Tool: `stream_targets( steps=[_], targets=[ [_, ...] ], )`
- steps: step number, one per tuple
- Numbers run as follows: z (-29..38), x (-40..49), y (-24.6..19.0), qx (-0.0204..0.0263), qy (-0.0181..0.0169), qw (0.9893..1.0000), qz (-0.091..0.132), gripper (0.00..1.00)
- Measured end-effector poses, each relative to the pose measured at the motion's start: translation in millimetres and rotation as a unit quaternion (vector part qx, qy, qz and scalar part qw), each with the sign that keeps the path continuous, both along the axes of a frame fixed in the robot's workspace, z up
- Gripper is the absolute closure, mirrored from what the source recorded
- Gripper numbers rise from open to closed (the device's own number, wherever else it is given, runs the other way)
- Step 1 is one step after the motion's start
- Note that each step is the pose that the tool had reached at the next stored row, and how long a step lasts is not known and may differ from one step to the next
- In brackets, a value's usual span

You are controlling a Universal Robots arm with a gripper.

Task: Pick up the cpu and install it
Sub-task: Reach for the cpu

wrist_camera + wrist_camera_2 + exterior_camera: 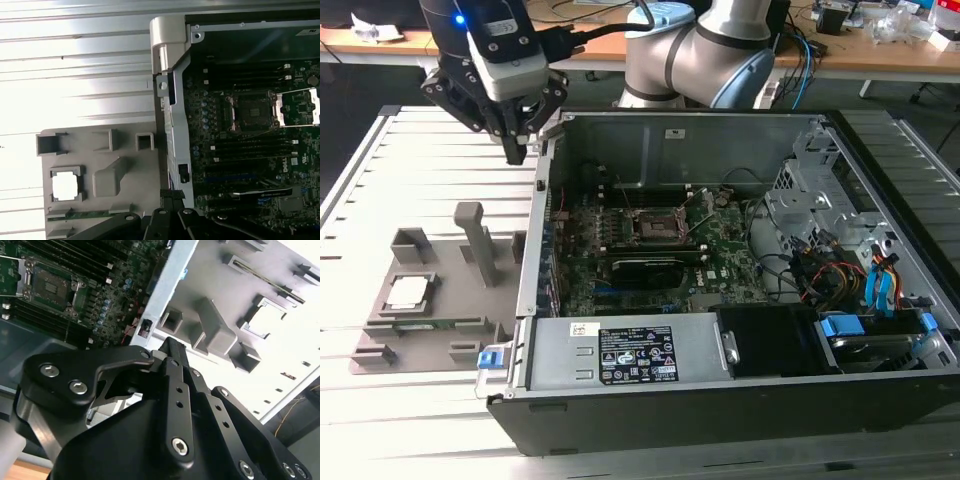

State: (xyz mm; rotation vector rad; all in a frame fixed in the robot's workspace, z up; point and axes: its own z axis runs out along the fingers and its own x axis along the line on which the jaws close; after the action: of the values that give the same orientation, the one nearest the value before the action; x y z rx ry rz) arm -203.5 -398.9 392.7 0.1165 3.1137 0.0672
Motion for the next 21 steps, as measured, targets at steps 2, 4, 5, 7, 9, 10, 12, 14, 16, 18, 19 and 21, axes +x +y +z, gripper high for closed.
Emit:
stream_targets(
  steps=[2,4,5,7,9,10,12,14,16,18,19,21],
  targets=[
    [-0.1,-4.5,0.0,0.0,-0.0001,1.0,0.0,0.89],
    [-0.2,-8.5,0.0,0.0,0.0,1.0,0.0,0.89],
    [-0.2,-10.0,0.0,0.0,0.0,1.0,0.0,0.89],
    [-0.4,-16.7,0.0,0.0,0.0,1.0,0.0,0.89],
    [-0.4,-21.3,0.0,0.0,0.0,1.0,0.0,0.89],
    [-0.5,-26.2,0.0,0.0,0.0,1.0,0.0,0.89],
    [-0.6,-30.4,0.0,0.0,-0.0001,1.0,0.0,0.89],
    [-0.7,-34.9,0.0,0.0,0.0,1.0,0.0,0.89],
    [-0.9,-44.8,0.0,0.0,0.0,1.0,0.0,0.89],
    [-1.0,-52.2,0.0,0.0,0.0,1.0,0.0,0.89],
    [-1.2,-56.5,0.0,0.0,-0.0001,1.0,0.0,0.89],
    [-1.3,-59.8,0.0,0.0,-0.0001,1.0,0.0,0.89]
  ],
)
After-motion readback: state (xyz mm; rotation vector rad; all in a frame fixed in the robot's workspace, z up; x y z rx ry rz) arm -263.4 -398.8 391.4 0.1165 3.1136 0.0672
